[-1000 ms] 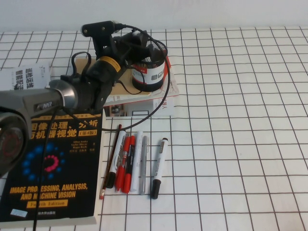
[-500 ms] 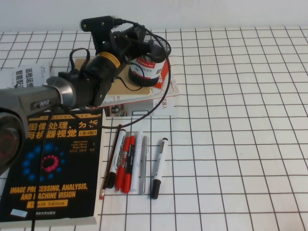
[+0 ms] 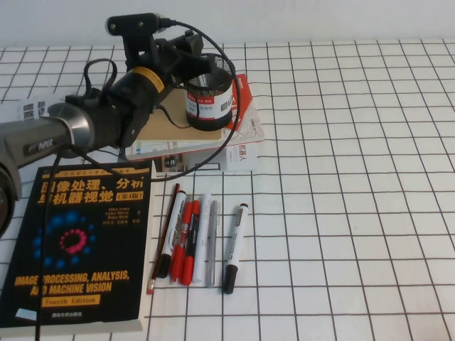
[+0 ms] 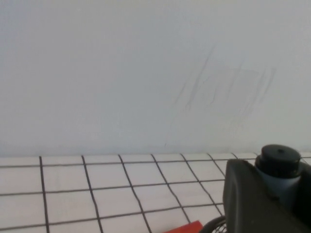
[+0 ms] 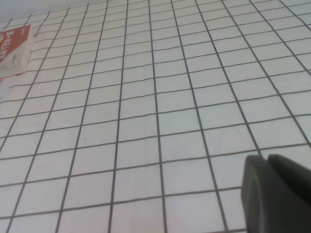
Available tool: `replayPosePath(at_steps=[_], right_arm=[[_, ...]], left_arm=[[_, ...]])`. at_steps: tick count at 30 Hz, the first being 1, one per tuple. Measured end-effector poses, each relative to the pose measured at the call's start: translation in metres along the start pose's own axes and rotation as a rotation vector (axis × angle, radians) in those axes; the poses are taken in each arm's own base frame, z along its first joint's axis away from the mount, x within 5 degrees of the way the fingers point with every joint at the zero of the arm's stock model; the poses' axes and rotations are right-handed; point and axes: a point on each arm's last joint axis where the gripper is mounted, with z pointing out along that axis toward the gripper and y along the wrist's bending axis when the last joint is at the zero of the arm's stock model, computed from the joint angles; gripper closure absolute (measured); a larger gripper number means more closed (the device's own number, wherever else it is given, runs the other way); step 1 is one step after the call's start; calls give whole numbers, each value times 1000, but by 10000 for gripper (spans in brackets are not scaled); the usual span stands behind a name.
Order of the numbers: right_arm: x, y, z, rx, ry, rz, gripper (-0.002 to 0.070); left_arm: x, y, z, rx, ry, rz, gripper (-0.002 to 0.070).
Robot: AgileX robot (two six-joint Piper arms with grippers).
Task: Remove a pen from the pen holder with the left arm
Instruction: 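Take a marker out of the pen holder and lay it on the table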
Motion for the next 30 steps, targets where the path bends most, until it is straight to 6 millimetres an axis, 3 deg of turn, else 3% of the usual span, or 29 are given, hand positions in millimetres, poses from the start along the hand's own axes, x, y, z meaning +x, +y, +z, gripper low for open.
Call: replayPosePath(at_steps=[4, 13, 21, 25, 30], right_arm=[[0, 0, 0, 0, 0, 0, 692], [0, 0, 0, 0, 0, 0, 692], [0, 0, 0, 0, 0, 0, 692], [0, 0, 0, 0, 0, 0, 692], [0, 0, 0, 0, 0, 0, 693]], left_arm=[[-18, -7, -5, 34, -43, 36, 557], [-86, -35, -36, 84, -68, 241, 557], [-157, -71, -103, -124, 78, 359, 557], [-167, -82, -135, -239, 221, 310, 557], [-141, -80, -151, -291, 562, 256, 557]])
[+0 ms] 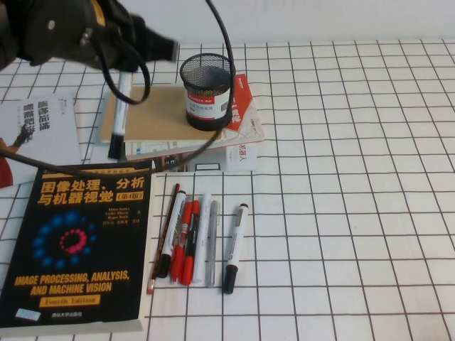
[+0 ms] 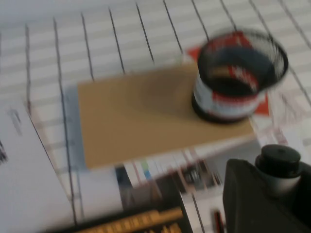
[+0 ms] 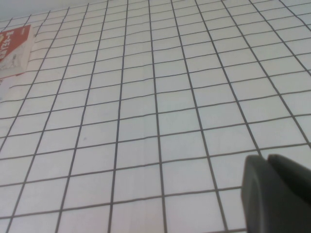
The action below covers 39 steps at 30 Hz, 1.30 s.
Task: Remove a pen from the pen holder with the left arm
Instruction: 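Take a marker out of the pen holder and lay it on the table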
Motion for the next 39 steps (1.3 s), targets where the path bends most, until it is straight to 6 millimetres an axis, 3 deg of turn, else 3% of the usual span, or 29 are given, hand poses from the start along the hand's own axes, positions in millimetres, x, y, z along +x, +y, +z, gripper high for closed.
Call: replayPosePath(at_steps=[7, 13, 21, 28, 39], right_arm=[[0, 0, 0, 0, 0, 0, 692], [0, 0, 0, 0, 0, 0, 693], [0, 0, 0, 0, 0, 0, 692], [0, 0, 0, 0, 0, 0, 692], [0, 0, 0, 0, 0, 0, 692]], left_arm=[[41, -24, 38, 162, 389, -21, 557], [68, -42, 87, 231, 532, -91, 557], [93, -63, 135, 319, 587, -243, 557], [107, -69, 159, 322, 600, -304, 557], [114, -72, 169, 327, 605, -319, 555]])
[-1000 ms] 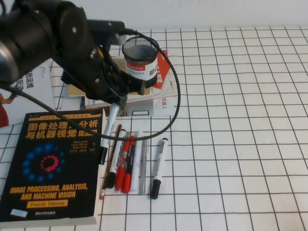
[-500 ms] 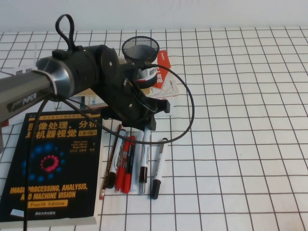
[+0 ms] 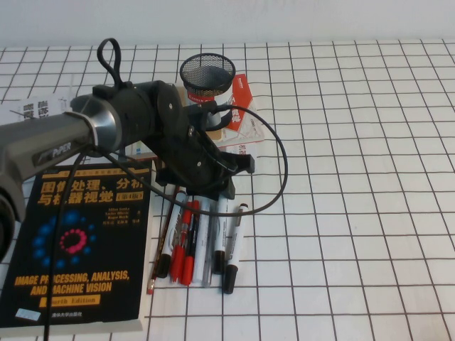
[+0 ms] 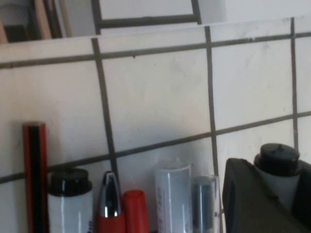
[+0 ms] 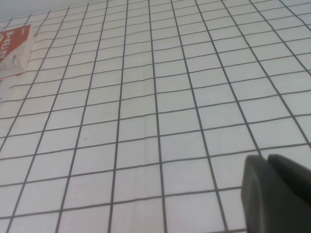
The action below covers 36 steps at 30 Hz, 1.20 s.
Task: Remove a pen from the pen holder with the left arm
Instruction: 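Take a marker out of the pen holder and lay it on the table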
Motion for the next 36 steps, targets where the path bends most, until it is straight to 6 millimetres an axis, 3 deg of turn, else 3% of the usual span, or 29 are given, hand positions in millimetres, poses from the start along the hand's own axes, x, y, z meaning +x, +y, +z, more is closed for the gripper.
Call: replayPosePath(at_steps=[6, 12, 16, 19, 22, 25, 27, 36], right_arm=[[0, 0, 0, 0, 0, 0, 692], [0, 0, 0, 0, 0, 0, 692], [0, 0, 0, 0, 0, 0, 693], [0, 0, 0, 0, 0, 0, 692], [0, 0, 0, 0, 0, 0, 692], [0, 0, 0, 0, 0, 0, 692], [0, 0, 0, 0, 0, 0, 692], [0, 0, 0, 0, 0, 0, 692]], left_arm=[[0, 0, 1, 0, 3, 0, 474], [0, 0, -4, -8, -2, 13, 451], [-3, -7, -33, -36, -69, 87, 450], [-3, -17, -74, -81, -157, 193, 460], [7, -20, -111, -118, -239, 246, 527], [29, -14, -143, -146, -334, 283, 629], [48, -8, -159, -149, -403, 291, 655], [143, 24, -196, -91, -604, 298, 676]])
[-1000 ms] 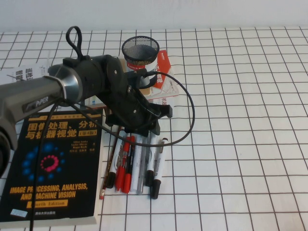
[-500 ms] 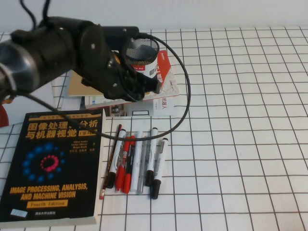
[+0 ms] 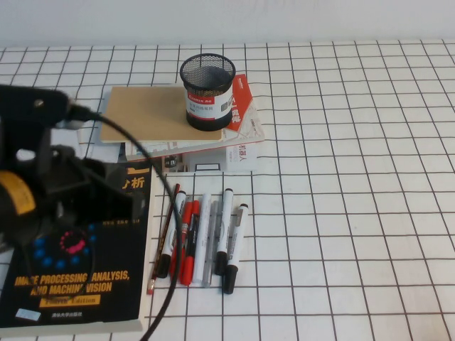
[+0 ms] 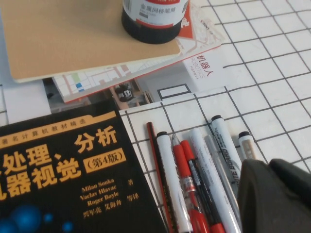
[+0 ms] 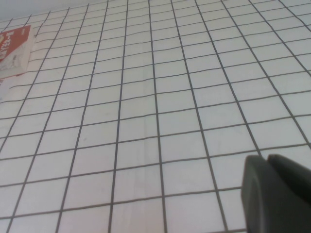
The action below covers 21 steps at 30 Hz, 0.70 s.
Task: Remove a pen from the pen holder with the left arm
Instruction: 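Take a marker out of the pen holder and lay it on the table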
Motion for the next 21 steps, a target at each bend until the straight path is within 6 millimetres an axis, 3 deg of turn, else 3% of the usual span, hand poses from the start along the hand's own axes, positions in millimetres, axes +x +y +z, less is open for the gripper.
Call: replayPosePath(at_steps=[7, 12, 21], right_arm=[[0, 0, 0, 0, 0, 0, 692], [0, 0, 0, 0, 0, 0, 692], [0, 0, 0, 0, 0, 0, 692]], left_arm=[[26, 6, -51, 7, -66, -7, 676], [38, 9, -76, -10, -16, -13, 677], [52, 12, -81, -32, 109, -24, 677]])
